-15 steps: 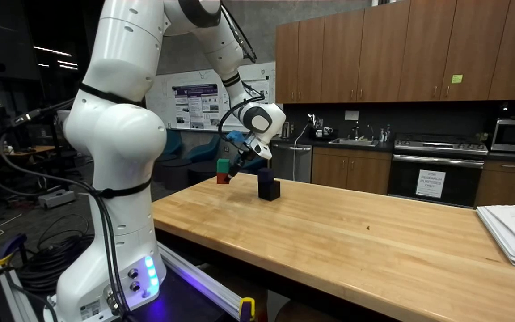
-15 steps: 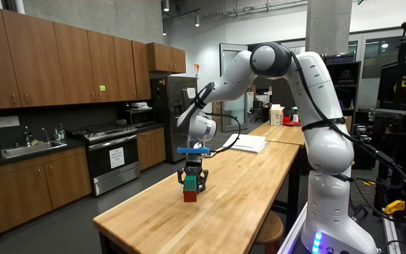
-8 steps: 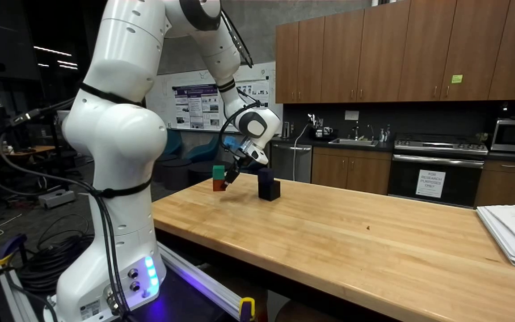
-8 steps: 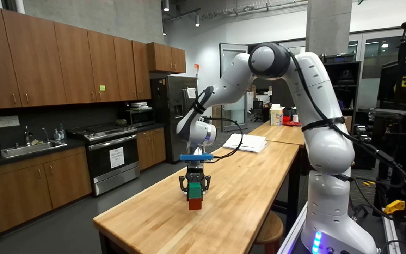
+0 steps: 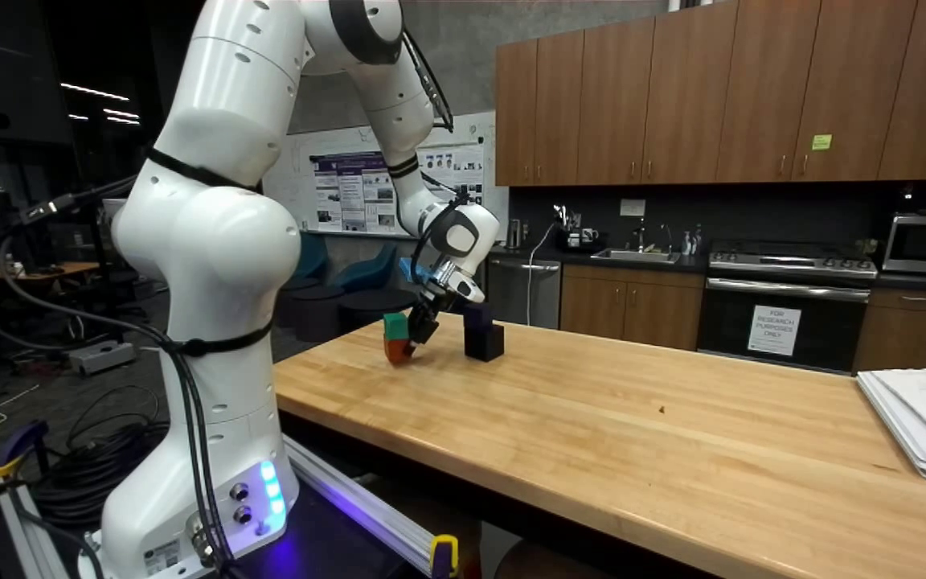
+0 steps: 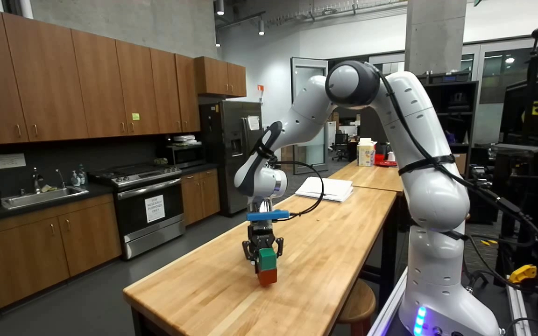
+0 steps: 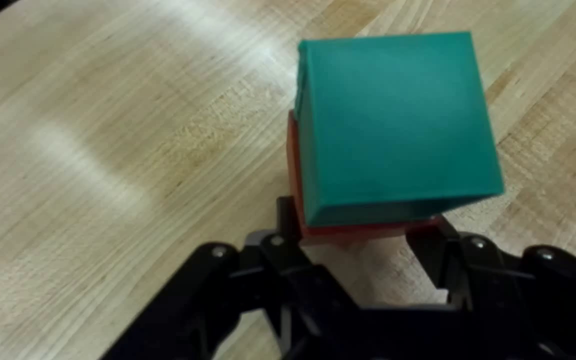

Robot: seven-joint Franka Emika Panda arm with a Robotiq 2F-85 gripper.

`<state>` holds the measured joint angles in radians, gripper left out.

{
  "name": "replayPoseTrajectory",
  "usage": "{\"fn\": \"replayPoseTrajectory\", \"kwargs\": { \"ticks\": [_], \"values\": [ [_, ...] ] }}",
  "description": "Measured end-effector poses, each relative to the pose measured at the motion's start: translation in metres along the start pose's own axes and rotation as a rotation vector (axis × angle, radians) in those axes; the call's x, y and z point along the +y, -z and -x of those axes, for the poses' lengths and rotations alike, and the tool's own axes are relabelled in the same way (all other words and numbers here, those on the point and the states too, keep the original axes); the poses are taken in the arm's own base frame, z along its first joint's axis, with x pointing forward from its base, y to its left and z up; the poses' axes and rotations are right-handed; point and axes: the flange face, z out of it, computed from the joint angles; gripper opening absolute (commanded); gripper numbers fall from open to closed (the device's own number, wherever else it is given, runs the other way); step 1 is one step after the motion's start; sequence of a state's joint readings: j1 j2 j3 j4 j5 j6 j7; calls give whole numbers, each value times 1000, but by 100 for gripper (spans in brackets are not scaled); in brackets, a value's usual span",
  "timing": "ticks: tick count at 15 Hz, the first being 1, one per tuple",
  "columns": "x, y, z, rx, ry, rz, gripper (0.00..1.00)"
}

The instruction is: Move both the green cube and orange cube to the table

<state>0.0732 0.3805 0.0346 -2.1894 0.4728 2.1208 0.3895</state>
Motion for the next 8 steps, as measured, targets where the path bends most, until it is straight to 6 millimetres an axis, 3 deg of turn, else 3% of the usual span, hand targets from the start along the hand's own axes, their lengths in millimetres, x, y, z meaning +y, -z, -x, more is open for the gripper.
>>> {"fn": "replayPoseTrajectory", "kwargs": {
  "ticks": [3,4,5,8],
  "values": [
    [0,-7,-3,7,43,18,32],
    [0,-10,-3,9,55,23,64],
    [0,-12,-4,11,65,27,83],
    [-3,-16,-5,18,90,38,98]
  ]
}}
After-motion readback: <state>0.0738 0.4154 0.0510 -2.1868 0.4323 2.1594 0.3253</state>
